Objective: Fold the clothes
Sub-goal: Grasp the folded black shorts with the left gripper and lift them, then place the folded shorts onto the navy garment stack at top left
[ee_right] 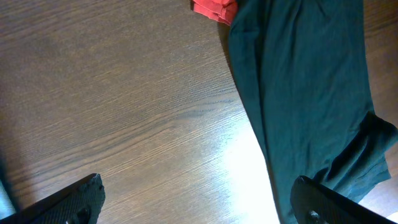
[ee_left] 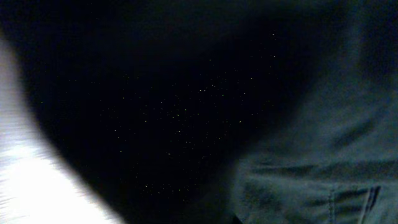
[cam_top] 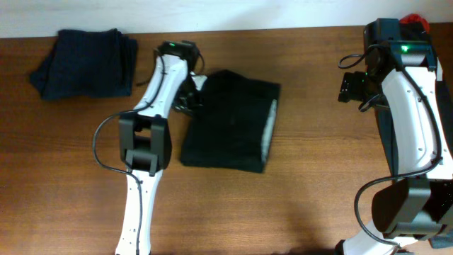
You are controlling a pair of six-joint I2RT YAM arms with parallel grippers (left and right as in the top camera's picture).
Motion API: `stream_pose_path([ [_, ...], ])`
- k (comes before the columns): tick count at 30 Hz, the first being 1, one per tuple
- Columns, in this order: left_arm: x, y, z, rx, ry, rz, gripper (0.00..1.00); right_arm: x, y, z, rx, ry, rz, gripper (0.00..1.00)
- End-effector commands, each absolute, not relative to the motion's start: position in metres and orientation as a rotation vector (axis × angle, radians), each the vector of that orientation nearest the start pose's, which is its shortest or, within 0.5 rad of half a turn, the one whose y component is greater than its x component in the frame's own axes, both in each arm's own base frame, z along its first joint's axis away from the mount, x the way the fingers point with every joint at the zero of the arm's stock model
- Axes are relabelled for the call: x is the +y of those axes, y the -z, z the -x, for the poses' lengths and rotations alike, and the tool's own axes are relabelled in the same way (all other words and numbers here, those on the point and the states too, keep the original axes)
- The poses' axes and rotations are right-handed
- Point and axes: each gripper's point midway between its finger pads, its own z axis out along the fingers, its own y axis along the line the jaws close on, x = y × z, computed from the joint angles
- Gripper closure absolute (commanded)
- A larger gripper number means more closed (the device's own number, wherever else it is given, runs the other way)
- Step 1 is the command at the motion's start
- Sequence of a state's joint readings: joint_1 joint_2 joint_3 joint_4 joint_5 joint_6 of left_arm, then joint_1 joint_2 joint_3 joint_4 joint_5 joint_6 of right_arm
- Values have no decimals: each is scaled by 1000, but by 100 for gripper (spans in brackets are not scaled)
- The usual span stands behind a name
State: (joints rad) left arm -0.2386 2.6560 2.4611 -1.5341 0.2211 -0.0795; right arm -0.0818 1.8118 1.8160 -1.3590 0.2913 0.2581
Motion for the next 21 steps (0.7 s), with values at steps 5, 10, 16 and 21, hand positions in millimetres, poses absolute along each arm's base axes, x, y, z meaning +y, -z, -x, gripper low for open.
stream_pose_path([
  [5,43,-44,-525,2999,-435,181,99,-85,-204,-374,2803,416,-542,1],
  [10,76,-116,-557,2747,-395,361,100,-85,-204,-374,2803,416,-542,1],
  [16,93,-180,-577,2473,-386,580,100,-85,-204,-374,2803,416,-542,1],
  [21,112,-202,-592,2324,-453,647,100,-85,-204,-374,2803,416,-542,1],
])
